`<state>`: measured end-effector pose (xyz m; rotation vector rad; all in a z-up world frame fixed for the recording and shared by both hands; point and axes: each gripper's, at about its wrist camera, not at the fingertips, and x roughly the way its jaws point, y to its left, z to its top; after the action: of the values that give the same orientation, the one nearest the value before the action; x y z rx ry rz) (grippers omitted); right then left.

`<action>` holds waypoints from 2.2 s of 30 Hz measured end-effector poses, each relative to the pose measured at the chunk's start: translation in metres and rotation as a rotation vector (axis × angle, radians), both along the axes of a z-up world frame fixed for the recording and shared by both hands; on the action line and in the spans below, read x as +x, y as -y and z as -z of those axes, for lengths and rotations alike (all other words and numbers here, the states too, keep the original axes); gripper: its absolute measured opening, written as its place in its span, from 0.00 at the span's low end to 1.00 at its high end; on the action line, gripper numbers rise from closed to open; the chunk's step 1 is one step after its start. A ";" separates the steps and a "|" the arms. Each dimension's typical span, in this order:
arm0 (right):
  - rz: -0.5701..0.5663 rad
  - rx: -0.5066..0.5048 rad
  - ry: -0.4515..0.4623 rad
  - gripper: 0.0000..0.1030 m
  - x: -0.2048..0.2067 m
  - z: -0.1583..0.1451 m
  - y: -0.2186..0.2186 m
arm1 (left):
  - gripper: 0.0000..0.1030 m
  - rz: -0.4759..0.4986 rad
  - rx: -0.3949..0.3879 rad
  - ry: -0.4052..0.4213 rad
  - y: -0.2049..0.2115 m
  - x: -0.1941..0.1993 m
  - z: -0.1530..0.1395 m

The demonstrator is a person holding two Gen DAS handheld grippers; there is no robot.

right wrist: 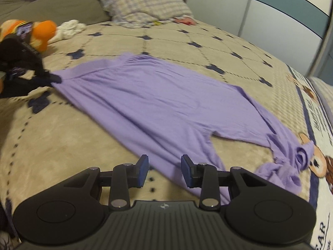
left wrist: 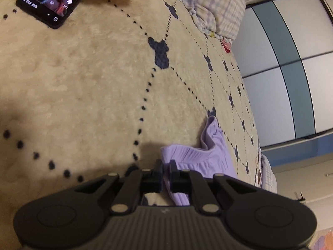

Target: Fold clothes

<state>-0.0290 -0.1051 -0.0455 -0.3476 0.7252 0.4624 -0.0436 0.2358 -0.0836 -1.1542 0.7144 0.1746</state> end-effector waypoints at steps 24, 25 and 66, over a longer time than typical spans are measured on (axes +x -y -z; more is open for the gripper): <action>0.096 0.092 0.014 0.02 0.051 0.003 0.002 | 0.05 -0.015 -0.030 -0.023 0.004 0.020 0.007; 0.100 0.085 0.003 0.03 0.053 0.008 0.000 | 0.06 -0.014 -0.025 -0.025 0.005 0.022 0.008; -0.167 -0.111 0.081 0.18 0.024 0.011 -0.029 | 0.06 -0.023 -0.053 -0.033 0.004 0.026 0.011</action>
<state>-0.0053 -0.0760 -0.0564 -0.5313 0.6470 0.5636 -0.0176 0.2314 -0.0942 -1.2124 0.7392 0.1954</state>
